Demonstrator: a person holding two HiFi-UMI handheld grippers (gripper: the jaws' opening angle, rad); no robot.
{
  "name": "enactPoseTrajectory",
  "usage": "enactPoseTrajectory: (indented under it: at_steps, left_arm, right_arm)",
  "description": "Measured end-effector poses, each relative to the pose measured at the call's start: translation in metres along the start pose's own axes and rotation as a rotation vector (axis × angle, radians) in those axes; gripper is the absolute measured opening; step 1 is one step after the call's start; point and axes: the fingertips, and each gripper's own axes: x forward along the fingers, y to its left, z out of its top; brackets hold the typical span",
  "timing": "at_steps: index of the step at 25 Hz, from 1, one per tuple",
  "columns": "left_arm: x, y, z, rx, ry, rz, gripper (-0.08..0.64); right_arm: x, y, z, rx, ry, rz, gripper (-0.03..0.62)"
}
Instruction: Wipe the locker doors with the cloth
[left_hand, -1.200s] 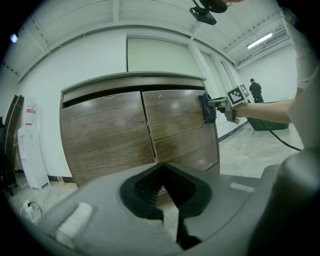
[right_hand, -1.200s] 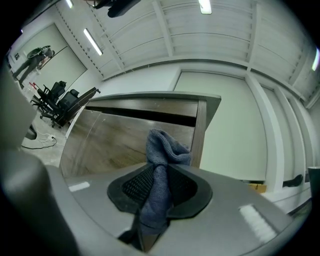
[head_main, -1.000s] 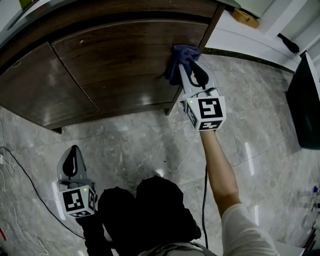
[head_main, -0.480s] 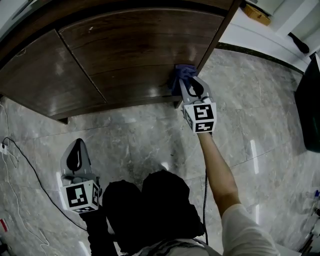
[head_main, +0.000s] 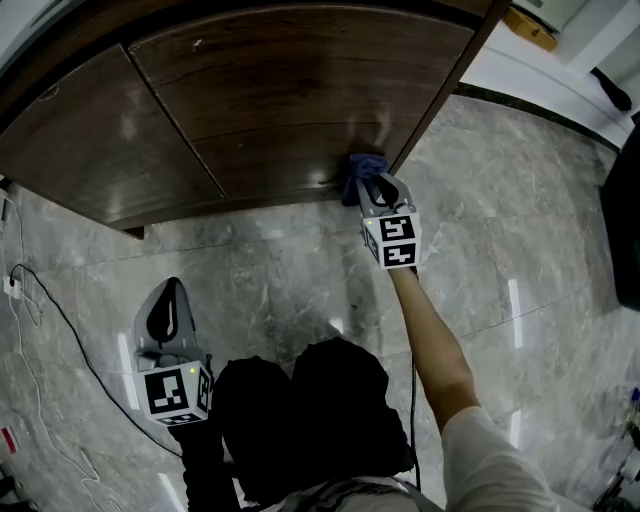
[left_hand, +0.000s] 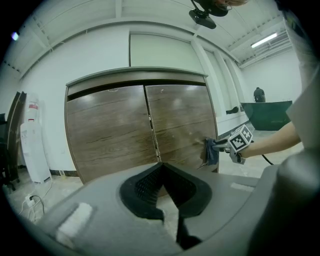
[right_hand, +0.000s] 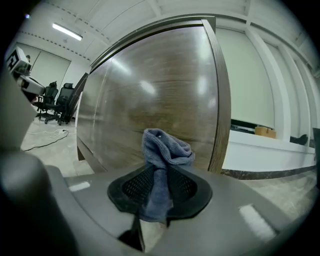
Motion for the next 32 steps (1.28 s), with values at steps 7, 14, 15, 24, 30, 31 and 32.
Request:
enactPoseTrajectory:
  at_steps: [7,14,15,24,30,31,32]
  left_arm:
    - [-0.004,0.007,-0.005,-0.001,0.012,0.014,0.002]
    - [-0.005,0.007,-0.008,-0.011,0.007,0.011,0.002]
    - [-0.005,0.007,-0.008,-0.013,0.006,0.01,0.002]
    - [-0.009,0.008,-0.01,-0.024,0.004,0.007,0.002]
    - [-0.01,0.008,-0.008,-0.032,-0.003,0.005,0.002]
    - [-0.01,0.009,-0.008,-0.033,-0.004,0.005,0.002]
    - [-0.01,0.009,-0.008,-0.035,-0.005,0.005,0.002]
  right_arm:
    - [0.011,0.013,-0.028,0.01,0.061,0.022,0.086]
    - [0.003,0.016,0.017,-0.034,-0.001,0.034,0.083]
    - [0.001,0.016,0.025,-0.043,-0.012,0.035,0.083]
    - [-0.015,0.01,0.091,-0.048,-0.105,0.029,0.083]
    - [-0.028,0.008,0.142,-0.067,-0.179,0.024,0.083]
    - [-0.03,0.009,0.151,-0.069,-0.194,0.023,0.083]
    - [-0.032,0.009,0.161,-0.073,-0.208,0.022,0.083]
